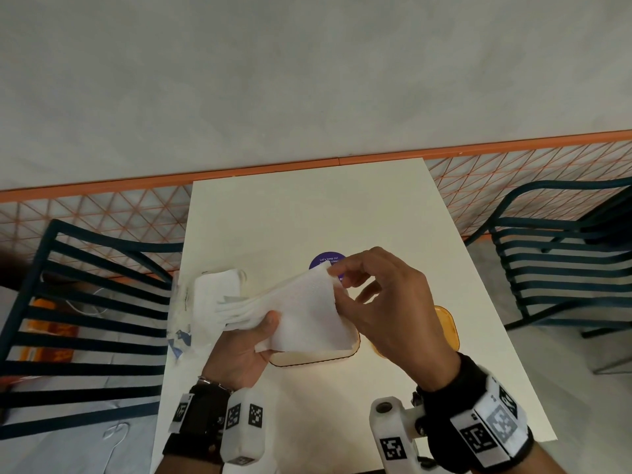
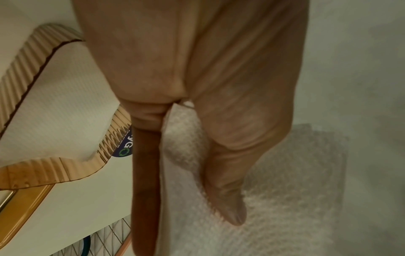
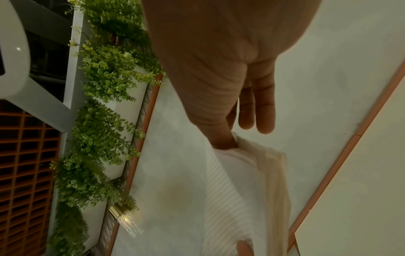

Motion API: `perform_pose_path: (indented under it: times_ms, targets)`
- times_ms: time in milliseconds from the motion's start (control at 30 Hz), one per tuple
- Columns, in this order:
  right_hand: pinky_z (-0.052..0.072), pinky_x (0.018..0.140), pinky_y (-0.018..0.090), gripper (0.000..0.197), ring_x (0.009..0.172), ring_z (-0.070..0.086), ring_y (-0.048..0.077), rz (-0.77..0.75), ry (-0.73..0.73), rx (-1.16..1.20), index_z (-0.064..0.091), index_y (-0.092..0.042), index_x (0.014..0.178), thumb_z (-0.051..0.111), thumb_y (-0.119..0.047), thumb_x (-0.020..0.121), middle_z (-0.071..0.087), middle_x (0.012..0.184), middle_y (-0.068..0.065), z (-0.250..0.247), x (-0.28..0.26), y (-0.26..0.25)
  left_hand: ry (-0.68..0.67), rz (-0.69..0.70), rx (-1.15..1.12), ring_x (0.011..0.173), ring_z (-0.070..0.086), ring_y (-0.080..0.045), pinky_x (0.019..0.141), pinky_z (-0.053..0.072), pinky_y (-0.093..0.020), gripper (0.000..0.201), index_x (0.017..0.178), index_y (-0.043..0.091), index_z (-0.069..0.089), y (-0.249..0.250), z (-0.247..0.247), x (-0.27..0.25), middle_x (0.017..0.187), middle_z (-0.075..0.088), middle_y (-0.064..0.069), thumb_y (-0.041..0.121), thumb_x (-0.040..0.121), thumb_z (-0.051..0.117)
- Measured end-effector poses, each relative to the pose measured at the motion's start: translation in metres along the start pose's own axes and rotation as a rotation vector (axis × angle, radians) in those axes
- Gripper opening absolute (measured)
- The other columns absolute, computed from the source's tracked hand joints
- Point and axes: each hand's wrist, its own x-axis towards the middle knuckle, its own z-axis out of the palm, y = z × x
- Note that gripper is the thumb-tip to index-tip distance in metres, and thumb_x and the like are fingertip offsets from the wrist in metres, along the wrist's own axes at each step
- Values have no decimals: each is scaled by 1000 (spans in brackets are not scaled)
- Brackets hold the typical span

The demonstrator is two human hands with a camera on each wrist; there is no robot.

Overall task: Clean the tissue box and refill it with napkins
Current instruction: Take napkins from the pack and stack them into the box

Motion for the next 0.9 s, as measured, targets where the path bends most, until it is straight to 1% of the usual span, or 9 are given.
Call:
perform_pose_path:
  times_ms: [67, 200, 367, 533, 600, 767, 833, 867, 900]
  targets:
    - [55, 60, 26, 24, 79, 62, 8, -40, 18, -60, 75, -28, 90, 84, -11, 75, 62, 82, -22, 0, 0, -1, -8, 3, -7, 83, 78, -10, 59, 63, -29, 62, 78, 31, 85, 0, 1, 1, 92, 81, 3, -8, 102, 42]
    - [49, 58, 20, 25, 77, 54, 8, -128, 71, -181, 75, -26, 85, 85, -8, 71, 65, 81, -16, 1, 0, 0, -14, 21, -12, 80, 78, -10, 59, 62, -27, 64, 75, 29, 85, 1, 5, 0, 88, 81, 3, -9, 101, 41]
    - [46, 54, 29, 18, 74, 51, 16, -214, 150, -267, 76, -28, 77, 83, -12, 76, 65, 78, -10, 3, -1, 0, -21, 26, -33, 83, 78, -13, 63, 63, -28, 56, 79, 24, 86, -2, 3, 1, 93, 81, 0, -9, 98, 45]
    - [46, 59, 31, 16, 74, 54, 21, -302, 194, -323, 74, -23, 73, 78, -9, 78, 69, 80, -8, 8, -6, 1, -16, 47, -37, 90, 78, -18, 67, 64, -33, 24, 88, 21, 85, -6, -2, 1, 101, 80, -6, 6, 78, 69]
    - [48, 60, 33, 15, 73, 56, 24, -346, 186, -345, 71, -18, 73, 74, -7, 81, 70, 79, -6, 11, -9, 2, -24, 35, -29, 91, 78, -18, 66, 63, -35, 25, 90, 21, 85, -8, -4, 2, 104, 80, -6, 14, 67, 84]
    - [45, 59, 32, 13, 74, 51, 23, -333, 128, -387, 64, -14, 73, 71, -6, 81, 67, 76, -4, 13, -9, 1, -35, 36, -24, 89, 78, -17, 67, 64, -34, 28, 87, 21, 85, -12, -6, 5, 102, 80, -5, 5, 76, 65]
    - [36, 58, 25, 12, 75, 47, 20, -297, 92, -406, 63, -15, 74, 71, -6, 78, 64, 75, -6, 11, -7, -1, -49, 42, 9, 93, 77, -18, 71, 64, -34, 24, 90, 20, 85, -11, -9, 5, 107, 79, -8, 7, 73, 75]
    - [30, 57, 23, 13, 75, 46, 18, -271, 72, -407, 63, -15, 77, 72, -6, 75, 63, 76, -7, 11, -6, -2, -61, 41, 28, 96, 77, -20, 73, 64, -35, 27, 93, 18, 85, -10, -11, 5, 110, 79, -9, 12, 66, 87]
    - [26, 56, 21, 18, 76, 46, 17, -245, 52, -405, 63, -16, 81, 74, -6, 72, 63, 77, -9, 10, -5, -3, -82, 37, 49, 99, 76, -21, 75, 63, -36, 44, 96, 18, 84, -11, -15, 8, 113, 78, -11, 21, 55, 99]
